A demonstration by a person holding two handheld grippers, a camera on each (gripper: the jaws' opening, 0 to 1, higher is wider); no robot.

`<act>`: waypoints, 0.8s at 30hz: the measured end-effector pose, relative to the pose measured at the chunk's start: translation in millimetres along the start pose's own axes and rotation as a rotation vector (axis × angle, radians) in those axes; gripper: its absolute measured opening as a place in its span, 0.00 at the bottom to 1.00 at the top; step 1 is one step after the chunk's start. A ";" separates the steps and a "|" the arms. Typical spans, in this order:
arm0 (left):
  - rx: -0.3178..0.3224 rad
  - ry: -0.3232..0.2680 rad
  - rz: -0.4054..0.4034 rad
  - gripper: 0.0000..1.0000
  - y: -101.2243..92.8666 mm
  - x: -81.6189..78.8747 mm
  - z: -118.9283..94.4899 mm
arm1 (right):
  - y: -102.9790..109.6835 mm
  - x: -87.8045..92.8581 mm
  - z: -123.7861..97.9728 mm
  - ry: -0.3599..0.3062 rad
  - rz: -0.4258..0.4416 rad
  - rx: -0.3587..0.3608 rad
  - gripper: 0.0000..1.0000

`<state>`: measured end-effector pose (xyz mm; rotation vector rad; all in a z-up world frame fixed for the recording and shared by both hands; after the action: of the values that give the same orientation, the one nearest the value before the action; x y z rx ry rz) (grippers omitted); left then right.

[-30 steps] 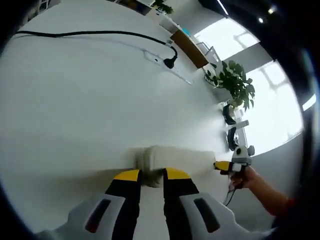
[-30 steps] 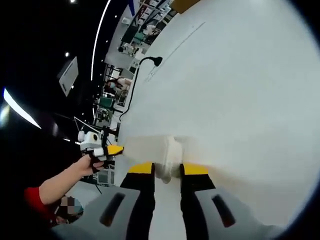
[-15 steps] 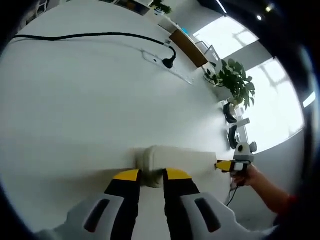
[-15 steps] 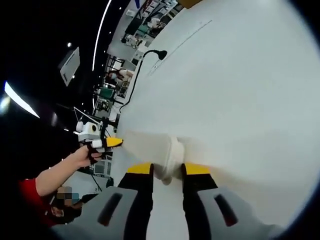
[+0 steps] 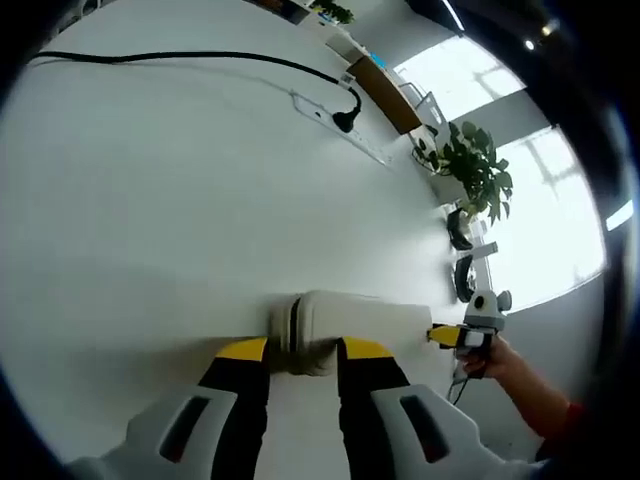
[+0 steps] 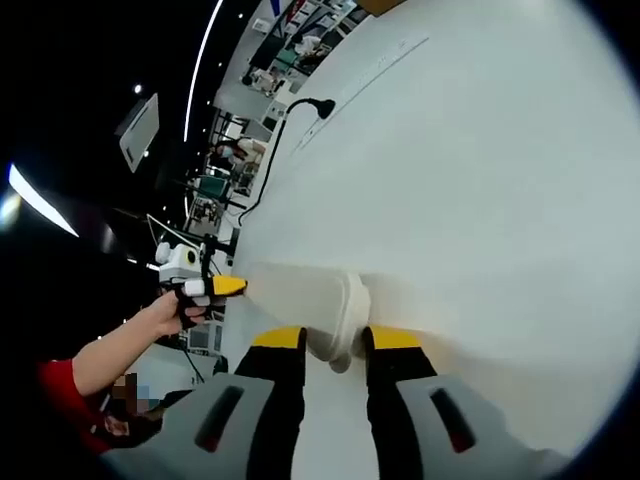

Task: Arrange the utensils inside the cutlery case until each visible utensil rests in its matching compartment.

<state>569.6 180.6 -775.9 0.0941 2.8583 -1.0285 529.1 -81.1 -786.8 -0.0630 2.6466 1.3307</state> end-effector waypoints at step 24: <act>0.074 0.062 0.036 0.25 -17.3 22.4 9.4 | 0.8 -14.9 -9.8 0.118 -0.473 0.321 0.36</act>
<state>546.4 161.7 -774.8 0.1857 2.8617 -1.1442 542.3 -89.0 -777.8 -0.6913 2.6651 0.7671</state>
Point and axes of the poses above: the point that each gripper's makers call its tool centre point, and the gripper's own axes: z roughly forward along the fingers, y roughly to its left, x roughly out of its underside, the point moved 4 cm from there along -z, roughly backward along the fingers, and after that the axes turned 13 degrees about y, right-handed, at the moved point
